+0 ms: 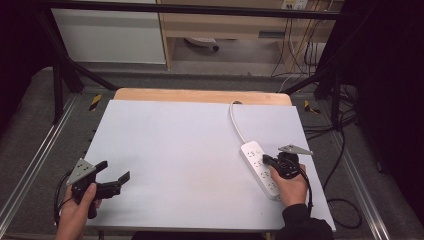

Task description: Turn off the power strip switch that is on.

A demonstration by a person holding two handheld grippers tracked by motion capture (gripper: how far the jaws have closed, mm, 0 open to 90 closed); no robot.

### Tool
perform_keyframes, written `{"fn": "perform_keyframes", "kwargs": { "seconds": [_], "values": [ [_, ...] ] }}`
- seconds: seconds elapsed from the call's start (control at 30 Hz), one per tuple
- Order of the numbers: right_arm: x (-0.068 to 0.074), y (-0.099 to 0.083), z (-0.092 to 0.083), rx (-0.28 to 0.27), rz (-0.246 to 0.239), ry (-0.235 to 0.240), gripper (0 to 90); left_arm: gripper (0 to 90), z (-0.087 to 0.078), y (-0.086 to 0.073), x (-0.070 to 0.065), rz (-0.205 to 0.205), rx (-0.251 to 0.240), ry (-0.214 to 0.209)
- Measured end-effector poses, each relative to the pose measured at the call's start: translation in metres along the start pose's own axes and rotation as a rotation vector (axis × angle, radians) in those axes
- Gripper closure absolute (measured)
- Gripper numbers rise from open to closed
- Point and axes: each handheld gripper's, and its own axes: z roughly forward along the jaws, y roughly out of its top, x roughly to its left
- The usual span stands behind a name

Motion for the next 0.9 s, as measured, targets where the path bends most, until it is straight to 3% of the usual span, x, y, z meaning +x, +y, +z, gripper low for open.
{"fn": "perform_keyframes", "kwargs": {
  "seconds": [0.47,0.77,0.9],
  "values": [
    [-0.001,0.000,0.000,0.013,0.006,-0.008,90.0,6.1,0.000,0.000,0.000,0.002,0.001,0.004],
    [-0.005,0.000,-0.002,0.013,0.040,-0.010,90.0,6.4,0.002,0.000,0.001,-0.011,0.006,0.004],
    [-0.010,-0.001,-0.003,0.012,0.064,0.014,90.0,6.3,0.002,-0.001,0.002,-0.012,0.008,0.007]
  ]
}}
